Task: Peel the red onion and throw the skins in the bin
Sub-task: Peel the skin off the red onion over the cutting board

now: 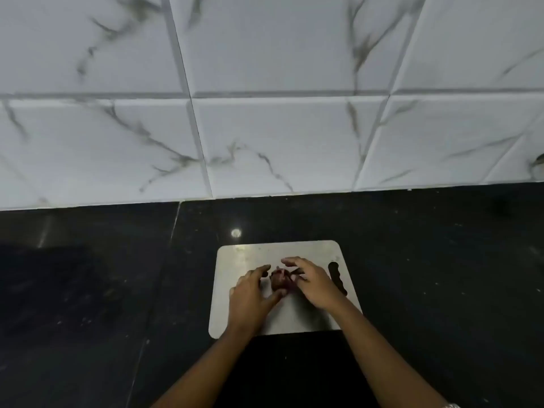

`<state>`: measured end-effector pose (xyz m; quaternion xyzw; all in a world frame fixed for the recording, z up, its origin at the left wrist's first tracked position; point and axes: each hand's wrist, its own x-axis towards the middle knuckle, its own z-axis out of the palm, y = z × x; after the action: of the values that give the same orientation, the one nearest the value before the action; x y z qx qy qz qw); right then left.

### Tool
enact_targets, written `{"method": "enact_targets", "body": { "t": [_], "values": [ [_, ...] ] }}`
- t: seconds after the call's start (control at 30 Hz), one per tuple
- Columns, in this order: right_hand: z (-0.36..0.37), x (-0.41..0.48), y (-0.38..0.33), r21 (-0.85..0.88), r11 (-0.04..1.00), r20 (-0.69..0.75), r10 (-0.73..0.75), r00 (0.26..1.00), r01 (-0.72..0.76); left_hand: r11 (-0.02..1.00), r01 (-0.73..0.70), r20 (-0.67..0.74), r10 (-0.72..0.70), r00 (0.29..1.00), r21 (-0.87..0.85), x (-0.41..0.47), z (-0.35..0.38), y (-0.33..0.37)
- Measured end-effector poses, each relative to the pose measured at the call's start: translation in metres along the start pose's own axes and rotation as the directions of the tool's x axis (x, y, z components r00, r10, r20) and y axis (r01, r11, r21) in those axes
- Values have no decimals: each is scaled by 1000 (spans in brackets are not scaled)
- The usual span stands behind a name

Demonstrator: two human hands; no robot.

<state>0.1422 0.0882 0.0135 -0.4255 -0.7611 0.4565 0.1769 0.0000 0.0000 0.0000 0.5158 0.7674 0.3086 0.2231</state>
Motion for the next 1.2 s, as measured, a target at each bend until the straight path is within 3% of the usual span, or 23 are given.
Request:
{"method": "enact_targets", "body": {
  "t": [0.33,0.57,0.7,0.83,1.0,1.2],
  "values": [
    [4,0,-1,68,994,159,69,985,-81,996,-40,-53,36,998,-75,2,10,-3],
    [-2,1,-13,186,977,116,83,990,-104,966,-82,-28,78,997,-245,-4,0,-5],
    [-4,2,-22,292,951,54,88,995,-100,895,-46,-21,41,999,-443,-7,-7,-3],
    [-5,-1,-31,508,853,12,134,991,-122,801,26,27,-13,1000,-598,-8,-14,0],
    [-7,-3,-41,654,739,-10,221,975,-161,701,85,93,-27,995,-708,-8,-20,4],
    [-21,-3,-48,889,436,-29,361,932,-141,506,152,118,-100,988,-849,-13,-22,1]
  ]
}}
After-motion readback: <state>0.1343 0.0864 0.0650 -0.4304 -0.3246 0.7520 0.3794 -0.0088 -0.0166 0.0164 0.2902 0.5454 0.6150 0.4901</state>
